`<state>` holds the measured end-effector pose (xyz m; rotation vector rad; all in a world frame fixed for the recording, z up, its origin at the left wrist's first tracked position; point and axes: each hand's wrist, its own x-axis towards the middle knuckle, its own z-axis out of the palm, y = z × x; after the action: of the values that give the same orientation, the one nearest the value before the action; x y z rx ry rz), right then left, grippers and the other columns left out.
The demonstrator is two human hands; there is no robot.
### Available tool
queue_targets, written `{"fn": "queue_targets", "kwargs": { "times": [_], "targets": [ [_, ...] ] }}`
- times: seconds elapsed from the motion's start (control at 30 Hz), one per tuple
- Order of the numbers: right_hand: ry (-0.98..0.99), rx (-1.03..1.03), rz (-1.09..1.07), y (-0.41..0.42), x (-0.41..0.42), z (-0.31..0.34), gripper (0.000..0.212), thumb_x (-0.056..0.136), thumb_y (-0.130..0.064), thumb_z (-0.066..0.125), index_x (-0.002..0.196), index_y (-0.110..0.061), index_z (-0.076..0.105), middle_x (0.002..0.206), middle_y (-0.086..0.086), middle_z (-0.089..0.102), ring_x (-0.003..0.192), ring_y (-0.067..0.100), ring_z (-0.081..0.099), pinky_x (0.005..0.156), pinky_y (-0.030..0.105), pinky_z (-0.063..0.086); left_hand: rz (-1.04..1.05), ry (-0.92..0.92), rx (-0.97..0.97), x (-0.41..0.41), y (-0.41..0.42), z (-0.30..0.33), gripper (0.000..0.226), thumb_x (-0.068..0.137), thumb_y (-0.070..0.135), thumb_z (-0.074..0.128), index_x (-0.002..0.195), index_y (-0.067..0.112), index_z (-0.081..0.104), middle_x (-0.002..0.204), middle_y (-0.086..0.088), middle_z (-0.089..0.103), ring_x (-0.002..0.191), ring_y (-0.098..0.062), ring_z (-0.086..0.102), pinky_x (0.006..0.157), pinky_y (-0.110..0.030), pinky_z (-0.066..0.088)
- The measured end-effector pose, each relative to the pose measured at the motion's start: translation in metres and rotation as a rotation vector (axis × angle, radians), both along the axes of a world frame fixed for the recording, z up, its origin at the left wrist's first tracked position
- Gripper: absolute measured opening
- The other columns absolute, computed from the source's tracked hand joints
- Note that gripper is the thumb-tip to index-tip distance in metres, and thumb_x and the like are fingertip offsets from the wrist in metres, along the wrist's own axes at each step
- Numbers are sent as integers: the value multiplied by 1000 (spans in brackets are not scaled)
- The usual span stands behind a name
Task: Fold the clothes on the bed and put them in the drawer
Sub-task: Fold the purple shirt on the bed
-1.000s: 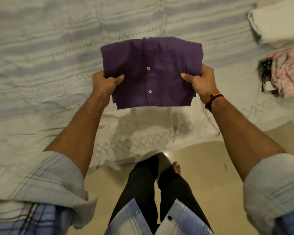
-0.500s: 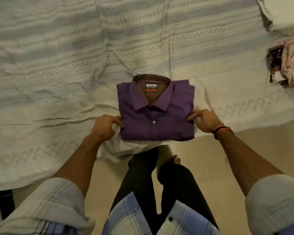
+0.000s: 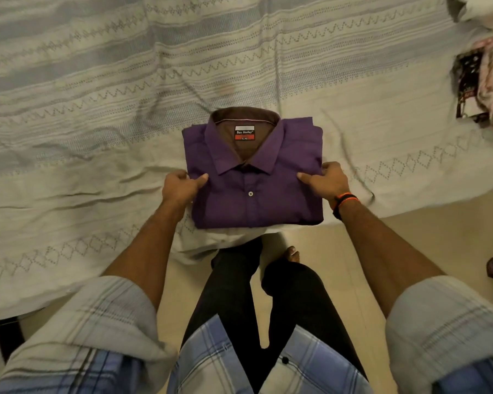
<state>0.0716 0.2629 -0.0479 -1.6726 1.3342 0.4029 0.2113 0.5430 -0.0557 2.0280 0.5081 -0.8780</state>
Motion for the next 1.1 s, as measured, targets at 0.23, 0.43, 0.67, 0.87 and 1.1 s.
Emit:
{"fn": "queue_targets", "kwargs": {
  "times": [0.23, 0.43, 0.67, 0.87, 1.1],
  "targets": [
    [-101, 114, -95, 4, 9, -11, 75, 63, -42, 90, 127, -13, 62, 121, 2, 67, 109, 26, 63, 98, 45, 53, 77, 55, -41, 4, -8, -4, 40, 72, 23, 85, 105, 6, 72, 100, -2, 72, 80, -11, 65, 62, -23, 50],
    [-170, 138, -77, 12, 18, -16, 70, 66, -39, 89, 126, -16, 62, 122, 2, 67, 109, 25, 63, 96, 43, 53, 68, 2, -85, 3, -20, -8, 50, 67, 28, 89, 111, 13, 71, 105, 1, 73, 94, -15, 69, 84, -32, 57],
    [-234, 66, -60, 17, 19, -19, 56, 80, -32, 79, 129, -14, 59, 124, 5, 66, 111, 27, 62, 99, 49, 51, 31, 5, -151, 2, -27, -11, 48, 77, 12, 80, 122, 9, 64, 112, -3, 71, 100, -19, 68, 88, -37, 57],
    [-316, 33, -97, 25, 15, 11, 52, 73, -34, 74, 122, -17, 64, 115, 2, 69, 104, 25, 65, 95, 48, 53, 27, -68, -161, 0, -30, 20, 49, 79, 5, 77, 125, 7, 62, 114, -4, 69, 102, -20, 66, 89, -35, 55],
    [-372, 16, -119, 30, 3, 81, 45, 74, -26, 75, 118, -18, 66, 112, 2, 70, 103, 25, 65, 96, 49, 53, 2, -75, -194, -15, -33, 89, 45, 78, 3, 76, 122, 5, 63, 112, -7, 71, 101, -21, 68, 90, -40, 56]
  ]
}}
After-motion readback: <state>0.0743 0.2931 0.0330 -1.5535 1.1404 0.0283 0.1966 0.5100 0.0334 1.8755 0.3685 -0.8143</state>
